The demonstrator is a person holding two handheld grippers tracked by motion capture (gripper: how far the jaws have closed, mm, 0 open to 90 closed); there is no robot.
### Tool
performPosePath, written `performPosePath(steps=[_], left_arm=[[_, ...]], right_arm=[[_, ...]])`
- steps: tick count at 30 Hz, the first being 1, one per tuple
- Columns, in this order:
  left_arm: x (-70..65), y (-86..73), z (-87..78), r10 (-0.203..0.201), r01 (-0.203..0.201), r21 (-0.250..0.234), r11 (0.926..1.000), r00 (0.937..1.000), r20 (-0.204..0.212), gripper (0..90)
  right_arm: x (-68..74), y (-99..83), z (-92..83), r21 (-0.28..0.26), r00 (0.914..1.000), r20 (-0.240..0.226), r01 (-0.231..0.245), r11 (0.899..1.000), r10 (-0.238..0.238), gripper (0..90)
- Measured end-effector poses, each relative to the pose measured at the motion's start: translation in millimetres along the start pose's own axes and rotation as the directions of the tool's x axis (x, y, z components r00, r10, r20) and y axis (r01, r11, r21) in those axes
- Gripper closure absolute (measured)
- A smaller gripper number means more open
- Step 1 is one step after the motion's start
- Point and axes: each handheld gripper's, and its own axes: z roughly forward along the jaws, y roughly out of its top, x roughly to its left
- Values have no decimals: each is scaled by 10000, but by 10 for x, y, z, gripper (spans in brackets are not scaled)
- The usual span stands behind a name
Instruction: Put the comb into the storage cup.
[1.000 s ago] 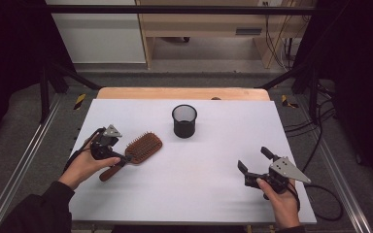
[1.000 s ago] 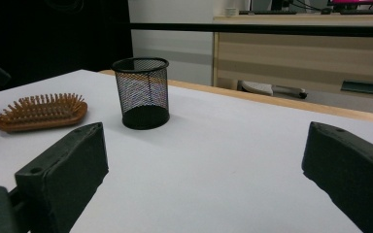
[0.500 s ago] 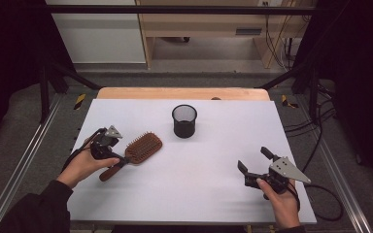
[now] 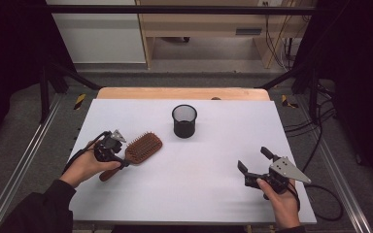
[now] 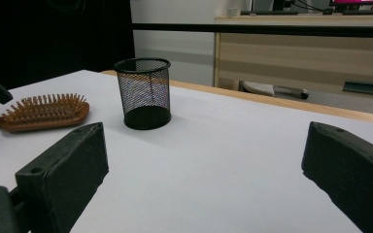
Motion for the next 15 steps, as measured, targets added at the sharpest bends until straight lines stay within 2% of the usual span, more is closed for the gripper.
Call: performPosePath(steps=[1,4,10,15], left_arm=[[-1,1,1,20,-20,62,10000,10000,-22,394],[2,10,3,-42,42,187,9998,10000,32,472],[-24,51,21,59,-79,586,9982,9994,345,523],[-42,84,38,79,-104,885,9960,9996,277,564]], right_arm=[[-1,0,-1,-5,10000,3,-9,10000,9,27],[-3,0,0,-11,10000,8,-7,10000,7,27],[0,-1,1,8,10000,-5,-20,10000,20,27],[-2,-3,3,44,10000,2,-3,10000,3,27]])
